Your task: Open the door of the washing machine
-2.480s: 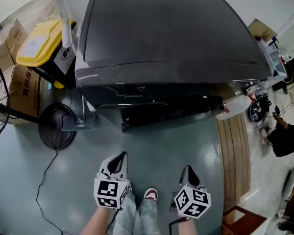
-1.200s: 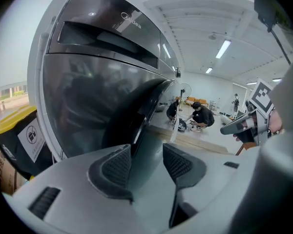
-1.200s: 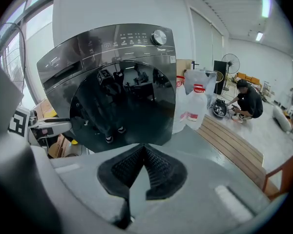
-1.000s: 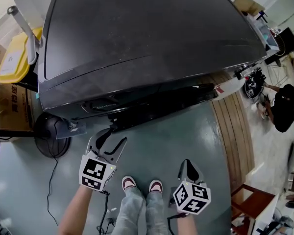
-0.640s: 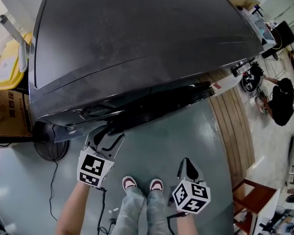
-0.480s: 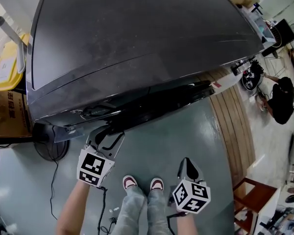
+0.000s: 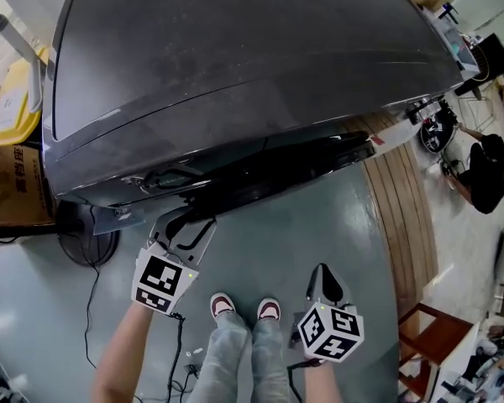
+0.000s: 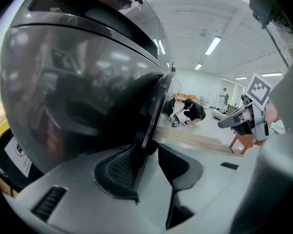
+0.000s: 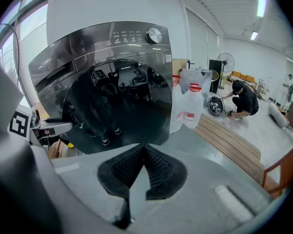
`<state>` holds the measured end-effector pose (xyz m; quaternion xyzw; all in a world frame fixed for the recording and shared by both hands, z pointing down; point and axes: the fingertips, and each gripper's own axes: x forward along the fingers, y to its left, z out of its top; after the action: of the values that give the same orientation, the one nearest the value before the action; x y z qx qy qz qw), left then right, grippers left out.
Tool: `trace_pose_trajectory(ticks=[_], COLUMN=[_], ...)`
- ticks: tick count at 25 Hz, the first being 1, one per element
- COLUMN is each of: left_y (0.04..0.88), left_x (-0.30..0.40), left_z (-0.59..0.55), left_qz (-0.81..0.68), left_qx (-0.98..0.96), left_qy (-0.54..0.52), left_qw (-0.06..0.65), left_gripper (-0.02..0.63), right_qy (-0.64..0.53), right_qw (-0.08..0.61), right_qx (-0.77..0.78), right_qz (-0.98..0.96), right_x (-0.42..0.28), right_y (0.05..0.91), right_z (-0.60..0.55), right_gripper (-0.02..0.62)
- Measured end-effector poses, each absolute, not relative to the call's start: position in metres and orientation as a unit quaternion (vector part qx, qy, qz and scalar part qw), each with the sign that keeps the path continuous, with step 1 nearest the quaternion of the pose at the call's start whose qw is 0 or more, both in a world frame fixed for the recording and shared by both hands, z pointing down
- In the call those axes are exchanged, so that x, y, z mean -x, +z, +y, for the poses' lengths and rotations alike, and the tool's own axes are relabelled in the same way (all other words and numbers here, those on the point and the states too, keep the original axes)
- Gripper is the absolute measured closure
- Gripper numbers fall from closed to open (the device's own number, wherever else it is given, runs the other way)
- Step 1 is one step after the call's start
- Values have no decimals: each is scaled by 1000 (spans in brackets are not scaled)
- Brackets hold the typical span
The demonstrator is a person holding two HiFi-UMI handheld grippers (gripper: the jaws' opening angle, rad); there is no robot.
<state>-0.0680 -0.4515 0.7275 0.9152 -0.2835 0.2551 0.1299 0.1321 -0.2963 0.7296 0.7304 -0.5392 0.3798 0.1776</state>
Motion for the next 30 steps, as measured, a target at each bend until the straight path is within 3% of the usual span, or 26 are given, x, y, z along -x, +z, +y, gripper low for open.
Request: trace_pose_trajectory(ticks=[30], left_y=[732], left_x=[51], left_z=[-388], left_qz=[-259], left_qx=[-919], left_qy=[271], left_qw=[124], left_gripper=[506], right_qy=[372], right_qw=[180], right_qx=[-724], right_qz=[-553], right_x=[-138], right_y=[726], right_z=[-261], right_gripper=[591])
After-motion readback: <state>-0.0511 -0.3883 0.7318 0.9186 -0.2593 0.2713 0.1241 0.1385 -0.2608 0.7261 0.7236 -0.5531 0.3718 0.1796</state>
